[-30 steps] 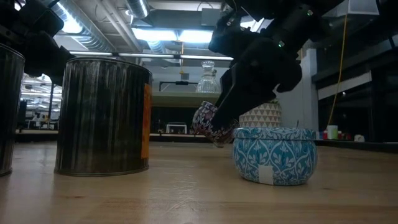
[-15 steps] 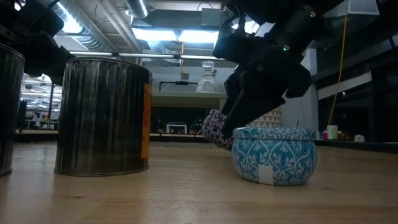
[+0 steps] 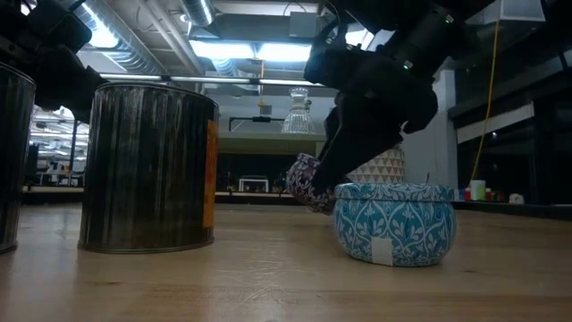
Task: Pick & Place candle stick holders
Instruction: Put the black and red candle on the shelf
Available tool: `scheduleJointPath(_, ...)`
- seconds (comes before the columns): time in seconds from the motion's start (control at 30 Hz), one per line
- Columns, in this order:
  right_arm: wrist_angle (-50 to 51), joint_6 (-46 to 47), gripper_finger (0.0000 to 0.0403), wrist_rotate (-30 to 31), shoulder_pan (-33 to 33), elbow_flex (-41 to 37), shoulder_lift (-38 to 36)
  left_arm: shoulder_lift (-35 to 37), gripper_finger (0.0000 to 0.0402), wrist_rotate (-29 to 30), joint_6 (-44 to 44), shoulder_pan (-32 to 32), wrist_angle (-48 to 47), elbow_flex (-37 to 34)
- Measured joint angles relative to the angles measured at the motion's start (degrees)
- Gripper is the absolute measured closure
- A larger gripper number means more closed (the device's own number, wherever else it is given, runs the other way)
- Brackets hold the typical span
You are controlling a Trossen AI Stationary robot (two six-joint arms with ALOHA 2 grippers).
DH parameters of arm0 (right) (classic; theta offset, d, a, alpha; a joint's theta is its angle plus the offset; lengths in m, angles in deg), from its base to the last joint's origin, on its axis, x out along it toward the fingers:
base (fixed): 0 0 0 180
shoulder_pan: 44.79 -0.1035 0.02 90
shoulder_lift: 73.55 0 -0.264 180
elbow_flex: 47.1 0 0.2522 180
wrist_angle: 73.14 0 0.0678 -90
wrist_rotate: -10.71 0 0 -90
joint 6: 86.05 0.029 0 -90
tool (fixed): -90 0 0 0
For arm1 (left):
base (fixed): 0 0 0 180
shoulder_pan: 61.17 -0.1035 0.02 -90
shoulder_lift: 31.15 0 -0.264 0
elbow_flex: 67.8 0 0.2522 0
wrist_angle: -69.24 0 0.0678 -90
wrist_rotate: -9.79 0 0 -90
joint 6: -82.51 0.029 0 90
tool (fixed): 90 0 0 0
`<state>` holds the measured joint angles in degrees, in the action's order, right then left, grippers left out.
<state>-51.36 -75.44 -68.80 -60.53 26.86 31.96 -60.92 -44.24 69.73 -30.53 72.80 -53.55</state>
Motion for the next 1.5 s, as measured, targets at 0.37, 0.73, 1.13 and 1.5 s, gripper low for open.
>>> scheduleJointPath(0.37, -3.1, 2.7, 0.0100, 0.0, 0.0, 0.0, 0.0, 0.0, 0.0370, 0.5, 7.0, 0.0, 0.0, 0.0)
scheduleJointPath(0.73, -3.2, 2.7, 0.0100, 0.3, 0.0, 0.0, 0.0, 0.0, 0.0370, 0.1, 9.0, 0.0, 0.0, 0.0)
scheduleJointPath(1.13, -3.2, 2.7, 0.0100, 0.2, 0.2, 0.0, 0.0, 0.0, 0.0370, 0.0, 9.0, 0.0, 0.0, 0.0)
scheduleJointPath(1.5, -3.1, 0.7, 0.0100, 0.0, 0.3, 0.0, -0.1, 0.0, 0.0370, 0.0, 9.1, 0.0, 0.0, 0.0)
